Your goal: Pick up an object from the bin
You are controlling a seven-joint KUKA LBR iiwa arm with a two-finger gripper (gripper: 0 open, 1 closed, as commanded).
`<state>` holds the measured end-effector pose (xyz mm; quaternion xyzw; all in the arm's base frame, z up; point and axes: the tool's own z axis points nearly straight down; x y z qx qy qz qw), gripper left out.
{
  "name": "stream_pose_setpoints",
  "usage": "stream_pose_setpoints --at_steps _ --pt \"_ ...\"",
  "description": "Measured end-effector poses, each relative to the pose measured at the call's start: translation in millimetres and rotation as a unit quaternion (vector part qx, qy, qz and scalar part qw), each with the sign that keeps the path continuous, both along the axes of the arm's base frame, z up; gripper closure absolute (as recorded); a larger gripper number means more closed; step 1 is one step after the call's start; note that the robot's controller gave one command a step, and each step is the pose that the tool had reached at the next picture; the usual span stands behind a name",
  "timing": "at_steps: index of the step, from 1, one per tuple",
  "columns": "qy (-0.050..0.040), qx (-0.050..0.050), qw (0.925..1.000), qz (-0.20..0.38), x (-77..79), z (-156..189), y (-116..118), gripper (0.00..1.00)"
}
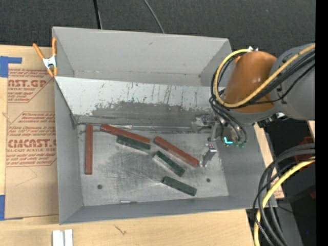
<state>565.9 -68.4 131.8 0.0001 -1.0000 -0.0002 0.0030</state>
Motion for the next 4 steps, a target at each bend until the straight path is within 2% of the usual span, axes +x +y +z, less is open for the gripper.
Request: stream_pose_setpoints --at_steps 1,2,3,4 --pt "-0.0041 0.000 1.0000 0.000 2.1 3.9 0.3 0.00" --pt "0.0005 0.000 0.9997 0.023 -21.8 -57.9 38.4 1.00" --pt "0.0002 0.000 0.9997 0.023 -21.7 -57.9 38.4 1.00" --pt "-0.0040 0.000 0.9999 0.015 -10.0 71.4 40.8 1.00"
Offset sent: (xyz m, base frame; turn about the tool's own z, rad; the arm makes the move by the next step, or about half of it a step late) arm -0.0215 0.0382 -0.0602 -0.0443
